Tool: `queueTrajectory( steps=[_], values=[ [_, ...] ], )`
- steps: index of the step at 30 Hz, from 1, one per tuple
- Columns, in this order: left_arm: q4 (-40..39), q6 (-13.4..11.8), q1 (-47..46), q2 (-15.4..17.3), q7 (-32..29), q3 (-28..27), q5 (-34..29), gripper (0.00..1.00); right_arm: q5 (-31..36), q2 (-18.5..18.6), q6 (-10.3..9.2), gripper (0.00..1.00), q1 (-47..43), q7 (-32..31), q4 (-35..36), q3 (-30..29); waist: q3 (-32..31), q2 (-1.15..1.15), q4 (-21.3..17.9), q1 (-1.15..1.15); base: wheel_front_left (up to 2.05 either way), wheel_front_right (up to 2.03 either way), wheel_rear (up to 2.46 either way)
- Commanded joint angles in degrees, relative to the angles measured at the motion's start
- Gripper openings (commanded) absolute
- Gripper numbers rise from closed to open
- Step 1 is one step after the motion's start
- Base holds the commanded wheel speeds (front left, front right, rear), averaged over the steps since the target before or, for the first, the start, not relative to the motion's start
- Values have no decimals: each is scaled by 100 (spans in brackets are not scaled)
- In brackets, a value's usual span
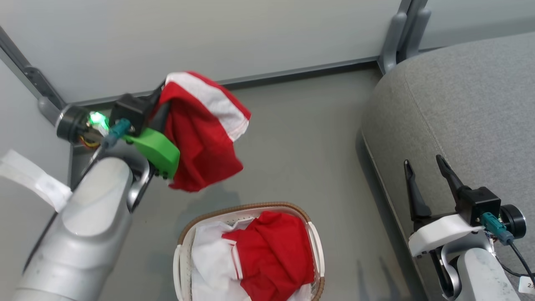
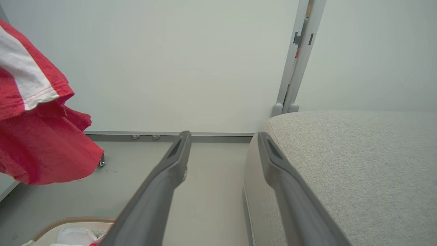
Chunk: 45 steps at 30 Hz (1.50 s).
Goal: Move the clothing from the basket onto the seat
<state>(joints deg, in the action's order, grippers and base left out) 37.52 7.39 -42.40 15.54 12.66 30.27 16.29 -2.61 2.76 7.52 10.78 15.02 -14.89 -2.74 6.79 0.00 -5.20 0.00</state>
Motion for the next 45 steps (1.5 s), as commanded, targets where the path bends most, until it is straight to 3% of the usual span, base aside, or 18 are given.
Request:
queueTrajectory(
  steps=[1,12,24,34,45],
  values=[
    [-80,13,-221,99,-39,94,99,0,3,22,-6,100,-116,24,0,29,-223,0,65,0,0,0,0],
    [-513,14,-1312,436,-362,775,545,0,-89,22,-6,100,79,20,109,694,-371,0,35,0,0,0,0],
    [-872,14,-1791,228,-445,1387,736,0,247,25,-7,100,496,20,-82,2067,-574,0,190,0,0,0,0],
    [-1216,13,-1863,51,-454,1643,774,0,570,25,-7,100,1288,20,-889,2463,-641,0,374,0,0,0,0],
    [-1710,14,-1640,-117,-539,1849,1076,0,228,26,-7,100,1537,20,-1219,2906,-721,0,616,0,0,0,0]
  ],
)
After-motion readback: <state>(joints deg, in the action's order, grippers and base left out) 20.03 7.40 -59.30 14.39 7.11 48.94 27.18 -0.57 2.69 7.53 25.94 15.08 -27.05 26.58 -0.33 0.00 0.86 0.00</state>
